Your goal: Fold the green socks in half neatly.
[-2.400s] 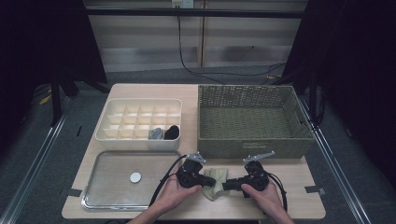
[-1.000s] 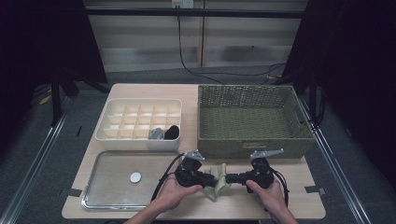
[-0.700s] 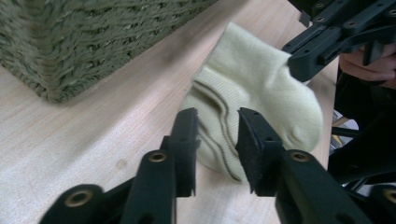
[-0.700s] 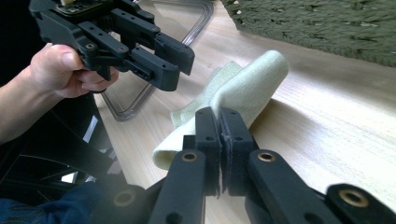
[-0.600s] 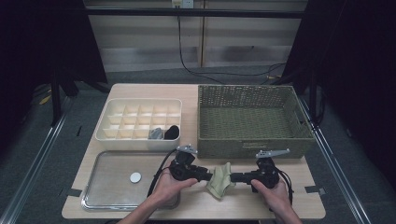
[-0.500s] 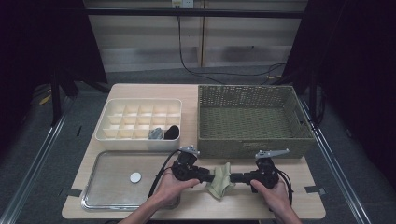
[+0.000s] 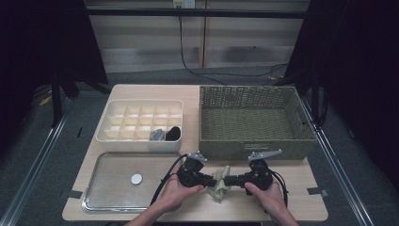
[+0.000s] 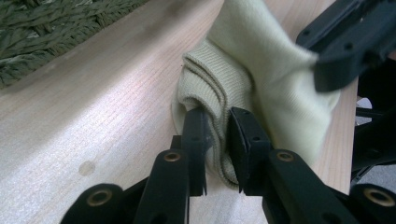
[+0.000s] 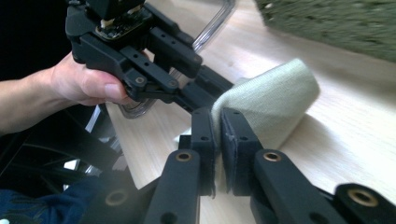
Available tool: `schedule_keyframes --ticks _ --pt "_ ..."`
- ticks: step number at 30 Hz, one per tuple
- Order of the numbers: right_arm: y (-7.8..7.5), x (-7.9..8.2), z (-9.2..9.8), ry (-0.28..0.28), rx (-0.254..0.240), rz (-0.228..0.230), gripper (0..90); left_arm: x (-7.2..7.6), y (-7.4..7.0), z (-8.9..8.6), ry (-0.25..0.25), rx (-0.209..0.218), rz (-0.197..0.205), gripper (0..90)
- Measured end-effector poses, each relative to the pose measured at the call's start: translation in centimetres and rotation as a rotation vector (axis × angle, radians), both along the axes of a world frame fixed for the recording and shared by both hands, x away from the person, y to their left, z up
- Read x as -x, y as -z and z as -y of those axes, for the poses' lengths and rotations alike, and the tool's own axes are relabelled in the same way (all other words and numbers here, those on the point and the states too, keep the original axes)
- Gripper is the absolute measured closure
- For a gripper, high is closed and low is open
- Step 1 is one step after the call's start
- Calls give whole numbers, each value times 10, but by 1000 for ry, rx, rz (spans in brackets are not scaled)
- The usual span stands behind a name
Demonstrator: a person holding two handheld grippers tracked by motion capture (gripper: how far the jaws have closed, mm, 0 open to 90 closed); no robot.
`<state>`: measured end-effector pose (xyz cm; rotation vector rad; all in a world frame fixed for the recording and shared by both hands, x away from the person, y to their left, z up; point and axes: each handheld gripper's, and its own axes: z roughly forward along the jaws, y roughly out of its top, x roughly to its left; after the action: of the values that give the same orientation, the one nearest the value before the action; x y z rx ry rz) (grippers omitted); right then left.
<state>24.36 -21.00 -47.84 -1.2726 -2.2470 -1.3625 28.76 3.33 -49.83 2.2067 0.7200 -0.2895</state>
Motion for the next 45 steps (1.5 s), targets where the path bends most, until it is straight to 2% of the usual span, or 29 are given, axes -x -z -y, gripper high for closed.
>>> schedule_keyframes --ticks 5,11,13,15,21,23,24,25,28,30,31,33,36,37,40,41,43,45 --pt "4 0 -10 -22 15 -10 783 2 0 -1 -7 -6 4 782" --pt "9 3 -16 -26 27 -18 738 6 0 -1 -39 -17 10 794" --pt "10 5 -17 -25 35 -18 726 7 0 -2 -48 -3 8 795" --pt "11 6 -17 -16 38 -20 725 7 0 -3 -53 -14 8 795" --pt "15 10 -18 -8 53 -19 751 6 1 -5 -52 -1 -7 796" --pt "17 8 -21 -21 68 -20 763 7 0 -4 -46 -3 8 791" --pt "17 7 -22 -19 70 -23 768 6 0 -4 -47 -9 2 788" --pt "17 6 -22 -23 71 -24 776 4 1 -6 -44 3 -17 784" --pt "19 4 -22 -21 74 -23 789 0 0 -9 -53 13 -31 747" --pt "19 4 -22 -18 75 -32 789 -2 -4 -11 -83 29 -28 730" --pt "20 3 -22 -16 68 -37 790 -4 -6 -13 -79 53 -39 733" --pt "20 3 -22 -17 68 -40 791 -6 -13 -15 -87 73 -25 712" --pt "20 2 -23 -16 69 -40 793 -8 -18 -15 -93 109 -33 627" --pt "20 2 -24 -14 70 -40 793 -9 -17 -14 -93 128 -46 606" --pt "20 2 -24 -14 73 -35 790 -10 -13 -12 -100 110 -60 537" --pt "20 2 -24 -15 73 -34 786 -9 -11 -9 -107 93 -38 537" --pt "20 2 -24 -20 74 -33 775 -9 -8 -7 -111 100 -50 520" --pt "19 3 -24 -22 76 -32 762 -9 -5 -5 -106 88 -57 517"
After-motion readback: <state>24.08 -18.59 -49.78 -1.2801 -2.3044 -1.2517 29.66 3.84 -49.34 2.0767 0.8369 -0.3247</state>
